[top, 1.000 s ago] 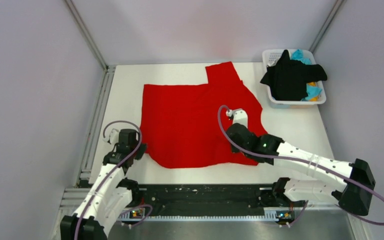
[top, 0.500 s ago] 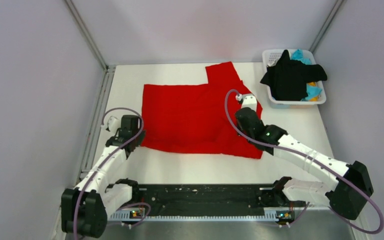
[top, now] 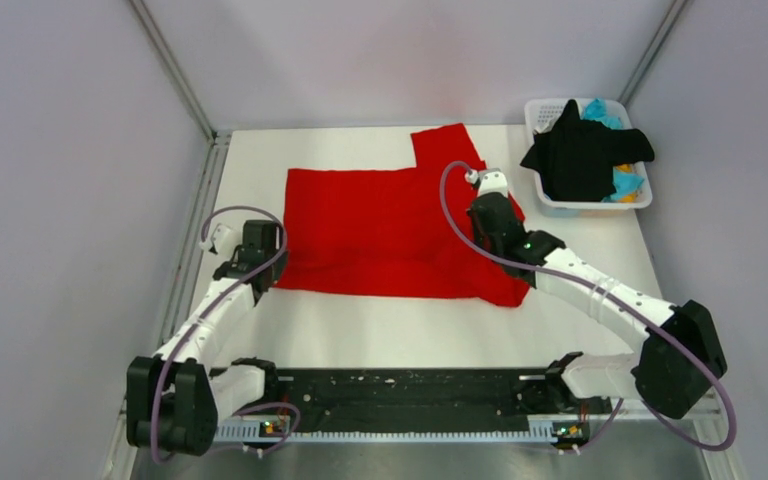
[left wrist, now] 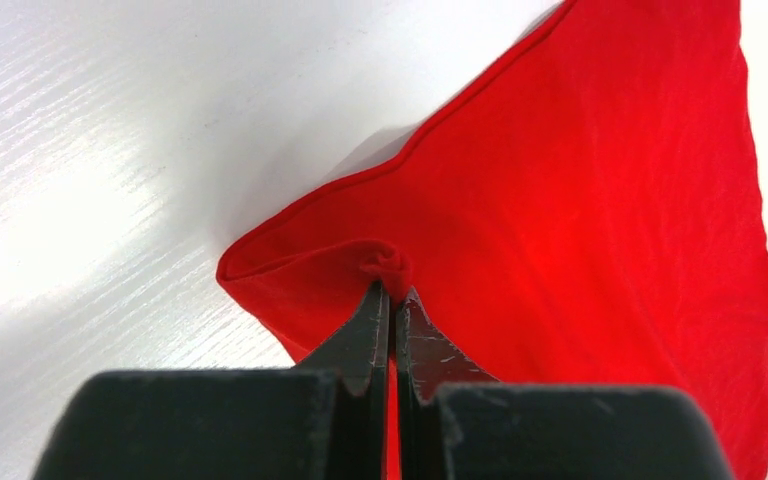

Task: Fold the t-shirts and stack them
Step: Fold the flattened tshirt in 1/3 of the way

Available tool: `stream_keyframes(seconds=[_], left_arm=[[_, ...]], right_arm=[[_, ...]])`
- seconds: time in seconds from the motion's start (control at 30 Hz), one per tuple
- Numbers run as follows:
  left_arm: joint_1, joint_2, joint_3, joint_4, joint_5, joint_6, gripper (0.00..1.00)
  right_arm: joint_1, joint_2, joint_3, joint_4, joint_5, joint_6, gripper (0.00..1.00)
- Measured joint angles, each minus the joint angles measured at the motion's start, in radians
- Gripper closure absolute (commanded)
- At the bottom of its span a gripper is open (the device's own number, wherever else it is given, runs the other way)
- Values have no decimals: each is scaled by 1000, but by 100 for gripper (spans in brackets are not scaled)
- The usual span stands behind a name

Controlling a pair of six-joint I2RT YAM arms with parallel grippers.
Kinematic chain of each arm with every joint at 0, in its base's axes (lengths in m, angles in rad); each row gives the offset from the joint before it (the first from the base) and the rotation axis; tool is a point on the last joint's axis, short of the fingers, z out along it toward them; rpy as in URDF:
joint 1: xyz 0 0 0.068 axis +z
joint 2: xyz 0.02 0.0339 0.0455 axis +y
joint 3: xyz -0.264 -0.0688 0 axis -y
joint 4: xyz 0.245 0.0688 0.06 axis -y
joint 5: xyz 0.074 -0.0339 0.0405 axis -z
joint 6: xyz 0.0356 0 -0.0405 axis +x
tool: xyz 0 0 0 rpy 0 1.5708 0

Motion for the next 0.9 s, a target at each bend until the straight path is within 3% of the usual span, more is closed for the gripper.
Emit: stream_keyframes(seconds=[0.47, 0.5, 0.6, 0.63, 0.67, 0.7, 0.8, 0.87, 0.9], left_arm=[[31, 152, 47, 45, -11, 22, 100], [33, 166, 56, 46, -12, 23, 99], [37, 199, 74, 51, -13, 24, 80], [39, 212, 80, 51, -13, 24, 74], [39, 222, 84, 51, -13, 28, 66], [40, 234, 89, 51, -13, 27, 56], [42, 256, 108, 33, -16, 34, 37], [42, 257, 130, 10, -22, 40, 28], [42, 256, 144, 0, -25, 45, 21]], right_arm=[[-50, 184, 108, 114, -86, -242, 100], [-55, 213, 121, 124, -95, -275, 100], [-72, 311, 160, 174, -117, -386, 100], [-77, 347, 173, 195, -119, -426, 93], [-81, 384, 187, 214, -115, -462, 76], [-83, 431, 208, 235, -104, -497, 51], [-83, 556, 295, 257, -26, -550, 32], [-83, 629, 367, 265, 51, -560, 4], [-83, 649, 393, 271, 93, -555, 2]])
